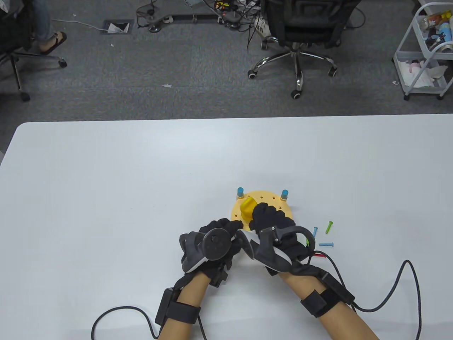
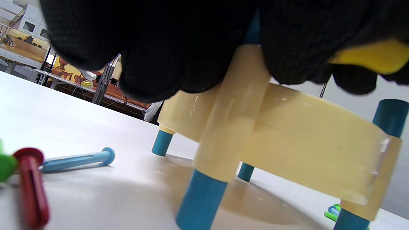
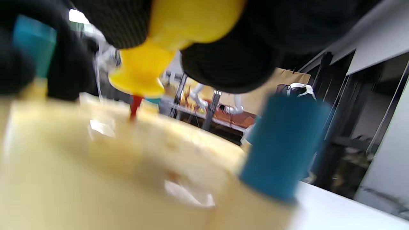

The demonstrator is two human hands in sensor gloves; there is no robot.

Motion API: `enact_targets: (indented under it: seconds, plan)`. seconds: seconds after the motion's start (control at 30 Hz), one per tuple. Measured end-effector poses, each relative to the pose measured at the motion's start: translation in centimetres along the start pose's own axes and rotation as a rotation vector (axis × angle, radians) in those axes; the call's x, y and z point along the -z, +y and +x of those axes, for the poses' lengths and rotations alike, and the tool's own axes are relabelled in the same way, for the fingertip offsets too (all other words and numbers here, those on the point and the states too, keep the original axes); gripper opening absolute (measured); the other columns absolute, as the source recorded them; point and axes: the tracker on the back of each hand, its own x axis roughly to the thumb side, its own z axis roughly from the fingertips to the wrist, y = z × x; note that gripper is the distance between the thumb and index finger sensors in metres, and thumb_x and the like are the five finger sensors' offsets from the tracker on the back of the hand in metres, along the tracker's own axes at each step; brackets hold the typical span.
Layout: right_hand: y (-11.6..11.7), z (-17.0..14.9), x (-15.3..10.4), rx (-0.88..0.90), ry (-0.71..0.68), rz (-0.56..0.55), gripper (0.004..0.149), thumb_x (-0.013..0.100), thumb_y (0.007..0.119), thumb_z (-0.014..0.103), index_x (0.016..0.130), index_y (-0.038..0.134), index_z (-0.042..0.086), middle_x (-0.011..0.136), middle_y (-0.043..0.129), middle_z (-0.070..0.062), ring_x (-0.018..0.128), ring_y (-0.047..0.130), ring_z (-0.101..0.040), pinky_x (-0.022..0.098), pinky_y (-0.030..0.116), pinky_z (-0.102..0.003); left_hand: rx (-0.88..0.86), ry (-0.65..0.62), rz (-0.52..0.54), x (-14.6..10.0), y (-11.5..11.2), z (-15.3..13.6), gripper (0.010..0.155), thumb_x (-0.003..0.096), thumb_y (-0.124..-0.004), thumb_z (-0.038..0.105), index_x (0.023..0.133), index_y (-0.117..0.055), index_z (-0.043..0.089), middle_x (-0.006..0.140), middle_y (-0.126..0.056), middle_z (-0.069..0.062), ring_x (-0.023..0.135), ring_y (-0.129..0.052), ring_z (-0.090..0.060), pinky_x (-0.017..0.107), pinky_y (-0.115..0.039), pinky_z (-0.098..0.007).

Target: Hammer toy nails into tap bench

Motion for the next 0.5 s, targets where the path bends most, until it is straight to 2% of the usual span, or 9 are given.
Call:
enact_targets:
  seconds: [0.07, 0.13, 0.2, 0.23, 0.3, 0.4, 0.43, 0.47, 0.5]
  plan:
    - [-0.5, 0.1, 0.1, 0.053, 0.016, 0.027, 0.063, 0.046, 0.065, 0.048, 0.093, 0.065, 0.007, 0.073, 0.087, -0.011, 0.041, 0.096, -0.018, 0.025, 0.086, -0.025, 0.004, 0.001, -0.001, 0.0, 0.0, 0.0, 0.056, 0.0308, -0.088, 0.044, 0.082, -0.083, 0.021, 0.073, -0.089, -0.007, 0.052, -0.096, -0.025, 0.043, -0.079, -0.048]
    - [-0.8, 0.0, 0.0, 0.174, 0.099, -0.135, 0.063, 0.046, 0.066, 0.045, 0.092, 0.067, 0.003, 0.071, 0.087, -0.015, 0.038, 0.096, -0.021, 0.022, 0.085, -0.027, 0.008, 0.005, 0.002, 0.0, 0.0, 0.0, 0.056, 0.0308, -0.088, 0.044, 0.082, -0.083, 0.021, 0.073, -0.090, -0.007, 0.052, -0.097, -0.026, 0.043, -0.079, -0.048]
    - [0.1, 0.3, 0.2, 0.119, 0.091, 0.013, 0.063, 0.046, 0.067, 0.045, 0.091, 0.069, 0.002, 0.069, 0.089, -0.016, 0.036, 0.096, -0.022, 0.020, 0.084, -0.027, 0.011, 0.005, 0.002, 0.0, 0.0, 0.1, 0.056, 0.0308, -0.088, 0.044, 0.082, -0.083, 0.022, 0.073, -0.090, -0.007, 0.052, -0.097, -0.026, 0.043, -0.079, -0.048]
    - [1.1, 0.6, 0.4, 0.024, 0.109, 0.229, 0.065, 0.047, 0.062, 0.047, 0.093, 0.064, 0.002, 0.071, 0.086, -0.013, 0.039, 0.096, -0.017, 0.022, 0.085, -0.025, 0.010, 0.004, 0.000, 0.0, 0.0, 0.1, 0.056, 0.0308, -0.088, 0.044, 0.082, -0.083, 0.022, 0.073, -0.089, -0.007, 0.052, -0.097, -0.026, 0.043, -0.079, -0.048]
    - [0.2, 0.4, 0.2, 0.082, 0.091, 0.051, 0.064, 0.046, 0.064, 0.049, 0.091, 0.069, 0.005, 0.069, 0.089, -0.011, 0.036, 0.097, -0.016, 0.021, 0.086, -0.024, 0.009, 0.003, -0.002, 0.0, 0.0, 0.1, 0.056, 0.0310, -0.088, 0.044, 0.082, -0.083, 0.021, 0.073, -0.089, -0.007, 0.053, -0.096, -0.026, 0.043, -0.079, -0.048]
    - [-0.3, 0.1, 0.4, 0.191, 0.146, 0.031, 0.064, 0.046, 0.064, 0.047, 0.093, 0.067, 0.003, 0.070, 0.087, -0.014, 0.038, 0.096, -0.019, 0.023, 0.084, -0.027, 0.009, 0.002, -0.003, 0.0, 0.0, 0.1, 0.056, 0.0309, -0.088, 0.044, 0.082, -0.083, 0.022, 0.073, -0.089, -0.007, 0.053, -0.096, -0.026, 0.043, -0.079, -0.048]
    - [-0.1, 0.4, 0.4, 0.173, 0.129, 0.057, 0.063, 0.046, 0.065, 0.046, 0.092, 0.068, 0.003, 0.070, 0.088, -0.015, 0.037, 0.096, -0.020, 0.022, 0.084, -0.028, 0.009, 0.002, -0.003, 0.0, 0.0, 0.1, 0.056, 0.0310, -0.088, 0.044, 0.082, -0.083, 0.022, 0.073, -0.089, -0.007, 0.053, -0.096, -0.026, 0.043, -0.079, -0.048]
    - [0.7, 1.0, 0.7, 0.098, 0.055, 0.185, 0.064, 0.046, 0.065, 0.046, 0.093, 0.067, 0.002, 0.070, 0.088, -0.014, 0.038, 0.096, -0.020, 0.023, 0.084, -0.028, 0.009, 0.002, -0.003, 0.0, 0.0, 0.1, 0.056, 0.0310, -0.088, 0.044, 0.082, -0.083, 0.021, 0.073, -0.089, -0.007, 0.053, -0.096, -0.026, 0.043, -0.079, -0.048]
    - [0.2, 1.1, 0.3, 0.017, 0.089, 0.157, 0.065, 0.047, 0.060, 0.050, 0.094, 0.063, 0.006, 0.073, 0.086, -0.010, 0.041, 0.096, -0.015, 0.025, 0.085, -0.024, 0.010, 0.001, -0.003, 0.0, 0.0, 0.1, 0.056, 0.0310, -0.088, 0.044, 0.082, -0.083, 0.022, 0.073, -0.089, -0.007, 0.053, -0.096, -0.026, 0.043, -0.079, -0.048]
